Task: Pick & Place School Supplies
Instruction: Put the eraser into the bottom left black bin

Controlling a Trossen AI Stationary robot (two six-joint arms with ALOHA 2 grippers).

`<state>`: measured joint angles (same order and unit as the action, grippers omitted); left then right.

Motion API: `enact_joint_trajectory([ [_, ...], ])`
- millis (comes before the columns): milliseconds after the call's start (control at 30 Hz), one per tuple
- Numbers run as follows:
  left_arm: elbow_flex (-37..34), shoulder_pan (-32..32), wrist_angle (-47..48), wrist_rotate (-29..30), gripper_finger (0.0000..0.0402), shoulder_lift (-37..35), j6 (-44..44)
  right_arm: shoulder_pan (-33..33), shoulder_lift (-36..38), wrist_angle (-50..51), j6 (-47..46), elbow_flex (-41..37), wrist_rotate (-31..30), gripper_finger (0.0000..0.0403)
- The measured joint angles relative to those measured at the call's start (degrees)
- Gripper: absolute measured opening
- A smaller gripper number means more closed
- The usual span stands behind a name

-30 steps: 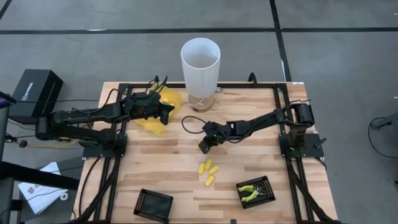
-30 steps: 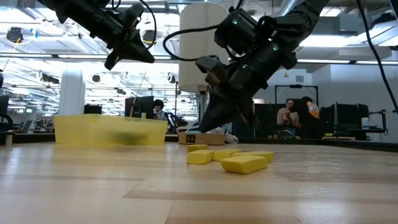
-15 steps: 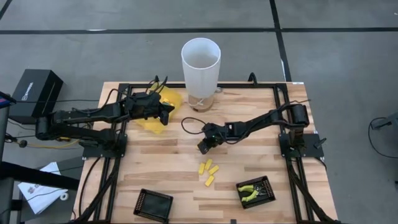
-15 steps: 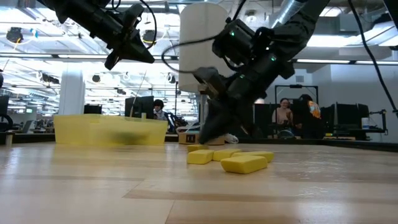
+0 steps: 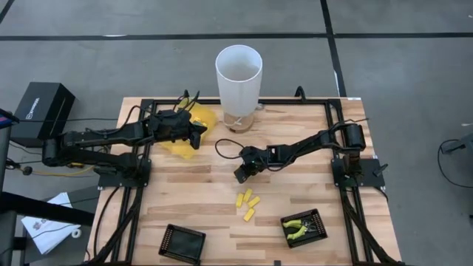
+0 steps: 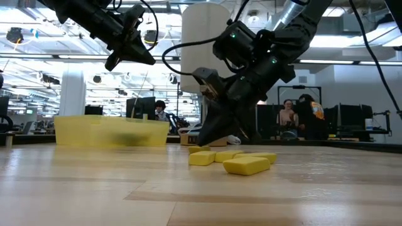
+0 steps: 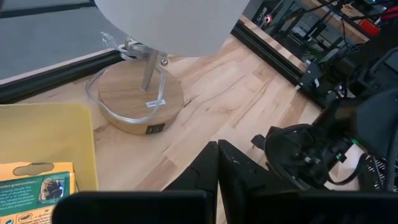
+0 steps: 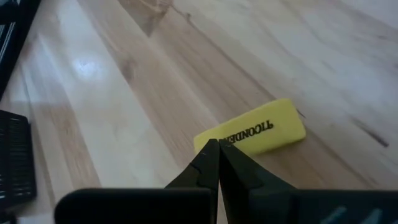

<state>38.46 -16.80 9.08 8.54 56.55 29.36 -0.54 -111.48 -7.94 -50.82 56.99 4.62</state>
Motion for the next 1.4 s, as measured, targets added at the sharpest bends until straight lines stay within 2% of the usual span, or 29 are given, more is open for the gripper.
enact_joint_trajectory([
  [1400,0.0,0.0,2.09,-0.07,0.0,0.0,0.8,-0.79,0.07,4.72,1.32,-0.85,1.55,0.0],
])
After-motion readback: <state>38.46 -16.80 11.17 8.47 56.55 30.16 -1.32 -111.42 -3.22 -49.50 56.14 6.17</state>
